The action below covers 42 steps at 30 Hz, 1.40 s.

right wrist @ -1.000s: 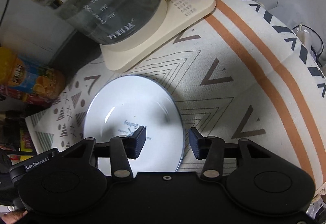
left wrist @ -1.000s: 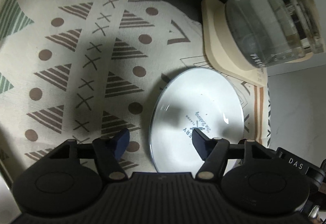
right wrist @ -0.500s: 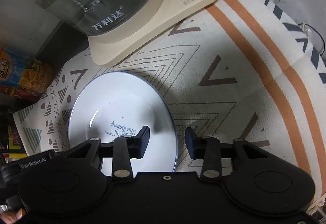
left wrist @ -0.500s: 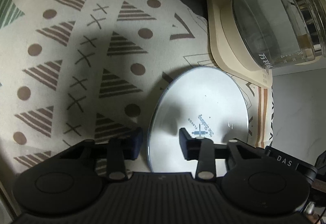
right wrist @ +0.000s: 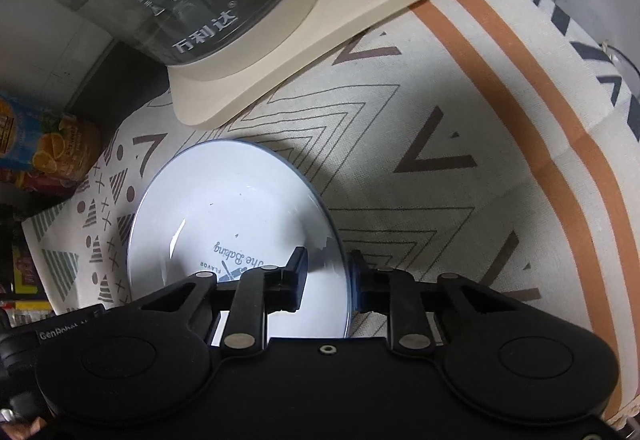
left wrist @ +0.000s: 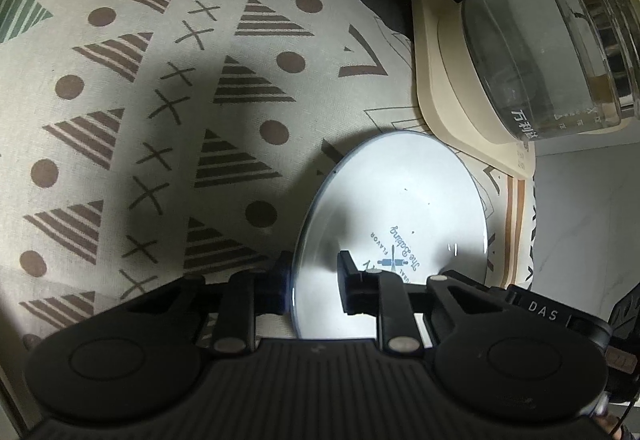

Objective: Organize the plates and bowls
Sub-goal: 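Close both grippers on the rim of the 'BAKERY' plate, then lift the 'BAKERY' plate with both grippers and carry it over the stacked plates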

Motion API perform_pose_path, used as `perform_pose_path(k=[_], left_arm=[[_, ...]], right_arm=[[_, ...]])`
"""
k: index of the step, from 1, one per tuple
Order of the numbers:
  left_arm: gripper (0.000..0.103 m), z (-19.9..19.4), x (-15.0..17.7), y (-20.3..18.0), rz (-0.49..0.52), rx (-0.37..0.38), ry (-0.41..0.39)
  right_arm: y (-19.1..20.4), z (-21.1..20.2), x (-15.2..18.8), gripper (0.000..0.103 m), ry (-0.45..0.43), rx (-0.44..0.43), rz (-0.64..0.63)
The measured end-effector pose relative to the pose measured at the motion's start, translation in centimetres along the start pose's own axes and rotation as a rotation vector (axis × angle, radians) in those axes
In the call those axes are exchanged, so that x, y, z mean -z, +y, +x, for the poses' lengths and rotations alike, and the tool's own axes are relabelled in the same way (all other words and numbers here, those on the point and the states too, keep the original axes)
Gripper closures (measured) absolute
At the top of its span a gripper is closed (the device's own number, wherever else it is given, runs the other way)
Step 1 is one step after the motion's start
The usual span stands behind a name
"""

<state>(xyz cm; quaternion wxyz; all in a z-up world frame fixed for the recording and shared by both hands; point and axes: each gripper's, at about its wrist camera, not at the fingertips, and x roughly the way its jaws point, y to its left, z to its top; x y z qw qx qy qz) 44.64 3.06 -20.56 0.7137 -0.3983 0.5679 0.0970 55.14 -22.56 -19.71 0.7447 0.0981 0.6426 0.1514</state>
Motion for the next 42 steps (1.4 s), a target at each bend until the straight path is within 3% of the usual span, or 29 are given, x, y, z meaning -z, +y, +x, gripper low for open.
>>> perform_pose_path(k=[5, 13, 33, 42], left_arm=[[0.084, -0.7, -0.1, 0.9, -0.019, 0.044, -0.011], [0.088, -2.5, -0.8, 2.0, -0.049, 0.07, -0.048], [0.091, -9.6, 0.0, 4.4, -0.071, 0.112, -0.176], [0.091, -13.1, 1.9, 6.6, -0.119, 0.106, -0.24]], right_arm=[[0.1, -0.6, 0.4, 0.084, -0.026, -0.019, -0.018], [0.1, -2.5, 0.5, 0.092, -0.07, -0.122, -0.011], [4.3, -5.9, 2.0, 0.093, -0.125, -0.27, -0.098], [6.6, -6.2, 3.0, 0.093, -0.114, -0.335, -0.17]])
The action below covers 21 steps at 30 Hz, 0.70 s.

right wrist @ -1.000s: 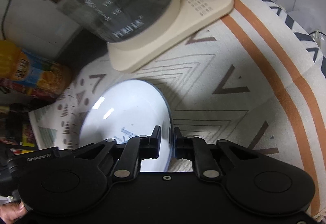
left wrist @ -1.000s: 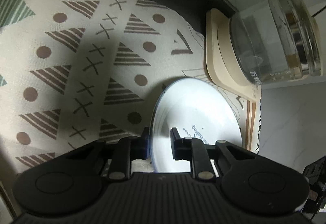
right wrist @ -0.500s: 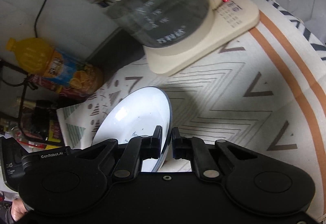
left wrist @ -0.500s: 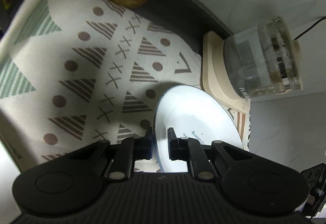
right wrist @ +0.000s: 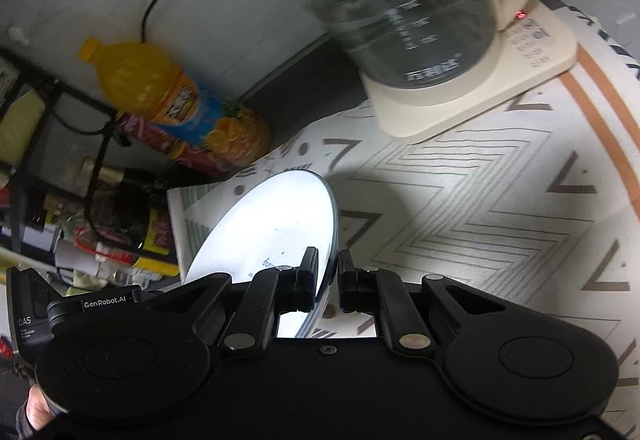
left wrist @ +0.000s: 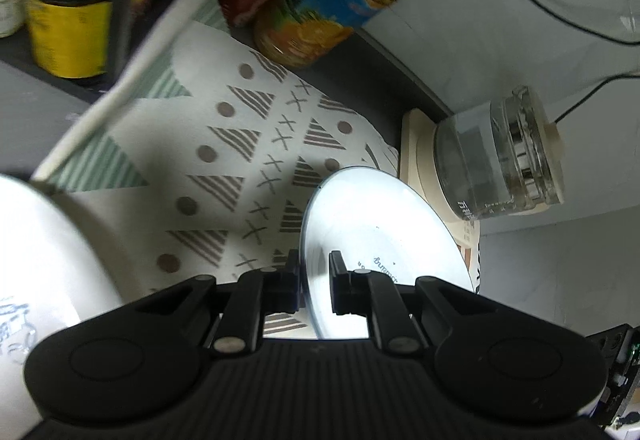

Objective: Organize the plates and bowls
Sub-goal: 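Lift the 'BAKERY' plate with both grippers and carry it over the stacked plates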

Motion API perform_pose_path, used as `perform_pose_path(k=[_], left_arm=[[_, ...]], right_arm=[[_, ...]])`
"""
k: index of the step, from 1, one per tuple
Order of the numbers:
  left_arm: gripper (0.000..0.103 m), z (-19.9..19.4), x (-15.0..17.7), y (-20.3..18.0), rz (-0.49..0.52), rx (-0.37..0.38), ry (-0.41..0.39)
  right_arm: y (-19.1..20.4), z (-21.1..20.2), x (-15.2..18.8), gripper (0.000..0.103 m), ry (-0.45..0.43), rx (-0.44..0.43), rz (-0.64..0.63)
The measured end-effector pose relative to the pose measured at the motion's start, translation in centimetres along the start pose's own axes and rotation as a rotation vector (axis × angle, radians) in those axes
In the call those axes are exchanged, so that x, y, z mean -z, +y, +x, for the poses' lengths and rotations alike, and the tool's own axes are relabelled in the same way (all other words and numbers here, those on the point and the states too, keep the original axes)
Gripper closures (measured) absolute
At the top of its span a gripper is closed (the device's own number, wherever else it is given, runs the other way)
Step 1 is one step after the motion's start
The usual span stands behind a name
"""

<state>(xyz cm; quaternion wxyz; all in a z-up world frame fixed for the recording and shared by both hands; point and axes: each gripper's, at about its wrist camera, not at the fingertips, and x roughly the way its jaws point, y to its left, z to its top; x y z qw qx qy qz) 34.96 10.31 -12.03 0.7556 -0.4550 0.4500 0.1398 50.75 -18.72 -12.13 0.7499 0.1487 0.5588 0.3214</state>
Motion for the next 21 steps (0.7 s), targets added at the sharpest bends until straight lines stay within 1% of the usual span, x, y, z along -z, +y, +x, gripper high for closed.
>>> perform_pose_path(k=[9, 21], left_arm=[[0.091, -3.1, 1.1, 2.6, -0.061, -0.018, -0.062], [0.091, -6.5, 3.8, 5.6, -0.154, -0.048, -0.134]], right_arm=[[2.0, 0.8, 1.0, 0.093, 0.039, -0.059, -0.06], [4.3, 1.8, 2.3, 0.093, 0.107, -0.114, -0.147]])
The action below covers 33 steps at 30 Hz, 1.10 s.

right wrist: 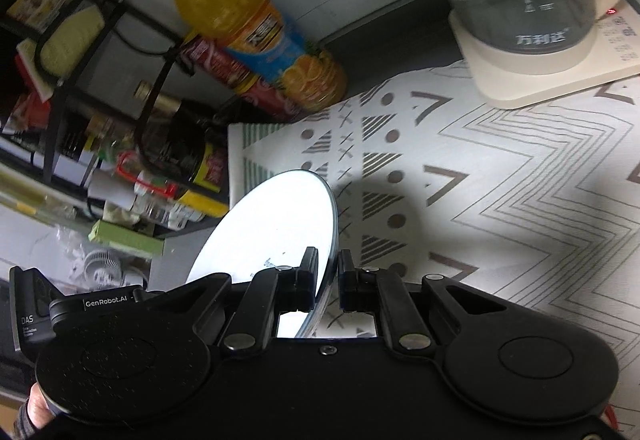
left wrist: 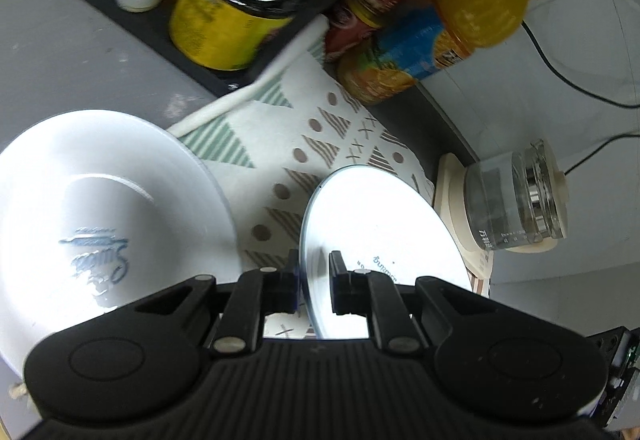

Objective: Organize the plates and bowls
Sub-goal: 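Lift the 'BAKERY' plate with both grippers and carry it over the stacked plates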

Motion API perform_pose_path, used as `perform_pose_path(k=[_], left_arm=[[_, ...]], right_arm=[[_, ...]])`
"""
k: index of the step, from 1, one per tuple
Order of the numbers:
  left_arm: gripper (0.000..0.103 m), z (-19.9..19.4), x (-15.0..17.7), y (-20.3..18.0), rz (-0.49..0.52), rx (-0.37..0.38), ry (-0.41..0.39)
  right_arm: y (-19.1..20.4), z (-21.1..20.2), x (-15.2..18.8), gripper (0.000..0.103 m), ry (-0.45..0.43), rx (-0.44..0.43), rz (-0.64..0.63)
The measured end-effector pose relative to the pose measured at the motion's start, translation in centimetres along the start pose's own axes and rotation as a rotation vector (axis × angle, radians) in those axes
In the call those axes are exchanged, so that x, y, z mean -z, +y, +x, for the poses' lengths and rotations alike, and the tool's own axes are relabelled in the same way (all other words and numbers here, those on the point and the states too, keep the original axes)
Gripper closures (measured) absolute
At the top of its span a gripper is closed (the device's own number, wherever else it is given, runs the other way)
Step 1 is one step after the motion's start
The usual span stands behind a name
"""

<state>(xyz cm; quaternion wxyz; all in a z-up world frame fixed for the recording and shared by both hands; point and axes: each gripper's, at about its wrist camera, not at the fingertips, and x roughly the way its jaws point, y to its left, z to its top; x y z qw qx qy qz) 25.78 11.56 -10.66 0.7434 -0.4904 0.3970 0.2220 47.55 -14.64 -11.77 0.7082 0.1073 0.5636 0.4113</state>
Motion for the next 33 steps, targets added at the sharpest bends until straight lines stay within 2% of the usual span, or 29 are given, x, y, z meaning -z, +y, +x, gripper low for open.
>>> perform_pose_path(k=[22, 33], left_arm=[[0.091, -5.3, 3.0, 7.0, -0.168, -0.051, -0.109], [0.091, -5.6, 4.1, 10.4, -0.239, -0.075, -0.106]], right_arm=[[5.4, 3.6, 2.4, 0.093, 0.14, -0.062, -0.157], [7.1, 5.8, 3.9, 0.093, 0.203, -0.047, -0.214]])
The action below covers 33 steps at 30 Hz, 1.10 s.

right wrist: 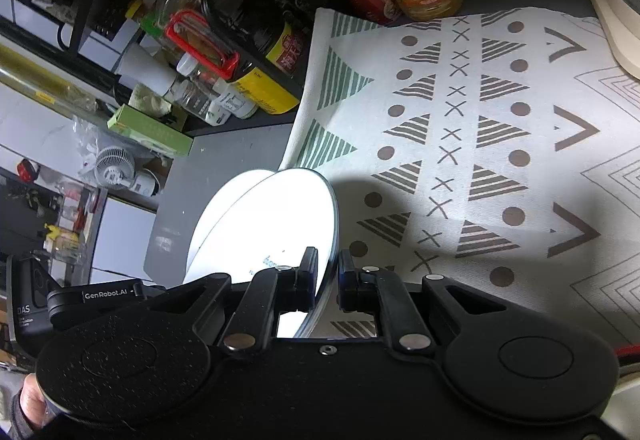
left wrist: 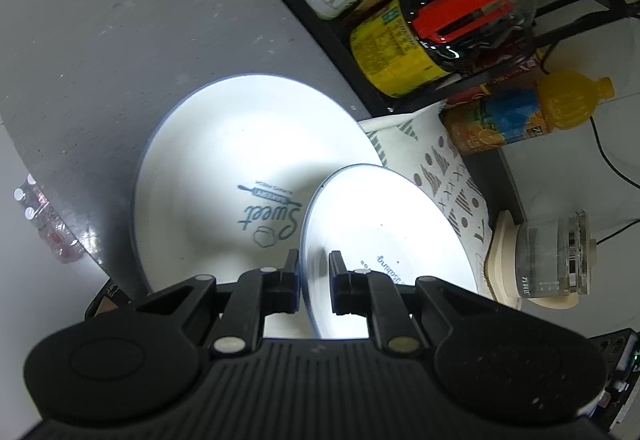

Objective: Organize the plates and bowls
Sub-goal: 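Lift the 'BAKERY' plate with both grippers and carry it over the stacked plates, then lower the 'BAKERY' plate onto the 'Sweet' plate stack with both grippers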

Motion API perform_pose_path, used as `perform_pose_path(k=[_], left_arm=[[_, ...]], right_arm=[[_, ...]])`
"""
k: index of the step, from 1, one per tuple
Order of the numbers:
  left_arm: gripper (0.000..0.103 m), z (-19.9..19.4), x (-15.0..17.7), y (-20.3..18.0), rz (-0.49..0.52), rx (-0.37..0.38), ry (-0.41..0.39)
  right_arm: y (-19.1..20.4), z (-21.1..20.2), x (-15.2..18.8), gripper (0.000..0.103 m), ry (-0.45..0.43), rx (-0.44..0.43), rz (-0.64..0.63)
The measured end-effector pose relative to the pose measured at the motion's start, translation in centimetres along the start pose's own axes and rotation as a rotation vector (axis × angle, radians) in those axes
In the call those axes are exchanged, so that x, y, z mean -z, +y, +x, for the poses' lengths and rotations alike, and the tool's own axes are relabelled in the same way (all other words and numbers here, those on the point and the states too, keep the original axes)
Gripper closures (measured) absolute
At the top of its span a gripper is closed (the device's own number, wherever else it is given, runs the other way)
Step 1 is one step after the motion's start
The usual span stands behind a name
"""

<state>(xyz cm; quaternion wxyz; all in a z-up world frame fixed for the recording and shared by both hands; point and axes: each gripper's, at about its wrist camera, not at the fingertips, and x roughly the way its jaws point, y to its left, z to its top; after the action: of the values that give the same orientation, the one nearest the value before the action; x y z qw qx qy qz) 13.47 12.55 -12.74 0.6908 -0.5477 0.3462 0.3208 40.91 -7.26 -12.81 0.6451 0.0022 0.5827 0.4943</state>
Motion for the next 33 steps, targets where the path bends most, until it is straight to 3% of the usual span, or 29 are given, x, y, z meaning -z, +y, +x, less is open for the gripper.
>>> perform_pose_path(k=[15, 33], left_arm=[[0.091, 1.8, 0.0, 2.4, -0.032, -0.021, 0.047], [0.088, 2.6, -1.5, 3.1, 0.017, -0.09, 0.045]], right_arm=[[2.4, 1.7, -0.4, 0.093, 0.008, 0.064, -0.097], [4.0, 3.6, 0.5, 0.093, 0.017, 0.115, -0.133]])
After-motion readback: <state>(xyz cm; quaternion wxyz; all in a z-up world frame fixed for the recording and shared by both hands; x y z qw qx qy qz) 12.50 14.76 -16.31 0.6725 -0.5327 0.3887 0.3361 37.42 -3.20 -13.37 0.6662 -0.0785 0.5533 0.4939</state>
